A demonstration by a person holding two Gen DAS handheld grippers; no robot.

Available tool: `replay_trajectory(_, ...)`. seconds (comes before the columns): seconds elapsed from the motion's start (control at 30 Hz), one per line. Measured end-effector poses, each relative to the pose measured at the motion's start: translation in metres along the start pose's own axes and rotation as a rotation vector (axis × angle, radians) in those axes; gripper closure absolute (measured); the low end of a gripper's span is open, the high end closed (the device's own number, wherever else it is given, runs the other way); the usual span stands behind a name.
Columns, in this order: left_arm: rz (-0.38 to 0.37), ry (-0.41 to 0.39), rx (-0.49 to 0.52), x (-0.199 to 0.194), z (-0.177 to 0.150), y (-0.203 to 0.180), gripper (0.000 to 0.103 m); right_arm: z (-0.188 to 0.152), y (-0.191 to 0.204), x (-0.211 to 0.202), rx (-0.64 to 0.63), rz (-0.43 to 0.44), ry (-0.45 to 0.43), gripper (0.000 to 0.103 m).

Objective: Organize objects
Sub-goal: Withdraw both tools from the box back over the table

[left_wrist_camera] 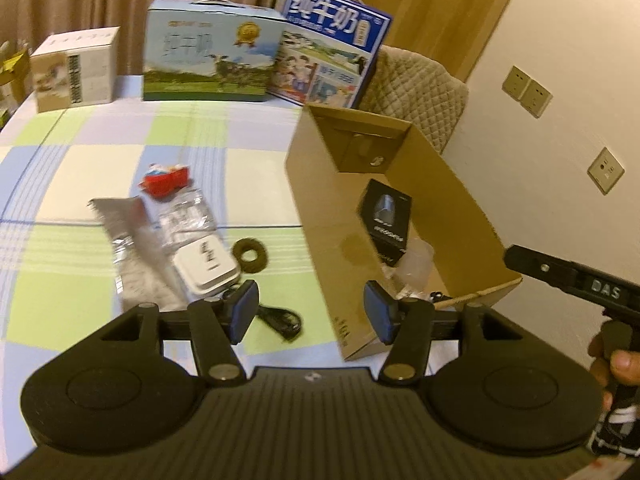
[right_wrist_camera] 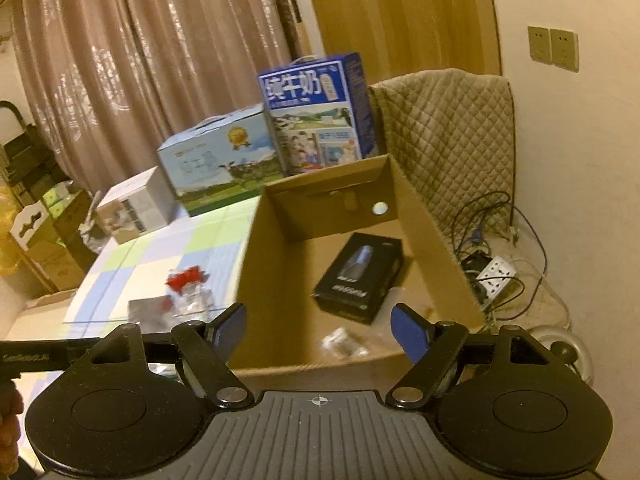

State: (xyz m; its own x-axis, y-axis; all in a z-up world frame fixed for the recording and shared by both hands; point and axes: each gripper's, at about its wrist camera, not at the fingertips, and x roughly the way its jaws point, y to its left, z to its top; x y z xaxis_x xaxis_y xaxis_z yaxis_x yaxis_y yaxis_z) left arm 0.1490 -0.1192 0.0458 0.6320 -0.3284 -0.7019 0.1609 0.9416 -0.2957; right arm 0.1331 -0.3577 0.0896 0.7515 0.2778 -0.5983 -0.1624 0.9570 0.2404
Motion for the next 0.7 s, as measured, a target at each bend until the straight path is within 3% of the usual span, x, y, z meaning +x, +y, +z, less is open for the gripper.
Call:
replay_trajectory(0.37,0.072,-0.037,-0.063,-0.046,-0.020,0.049,0.032,-0.032,0.063,-0.012,-0.051,0.067,0.034,0.027)
replay_trajectory(0.7,0.154,-0.061,-0.124,-0.079,-0.040,0.096,0.017,-0.063,0.097,-0.006,-0.086,0.114,0.093,0.027)
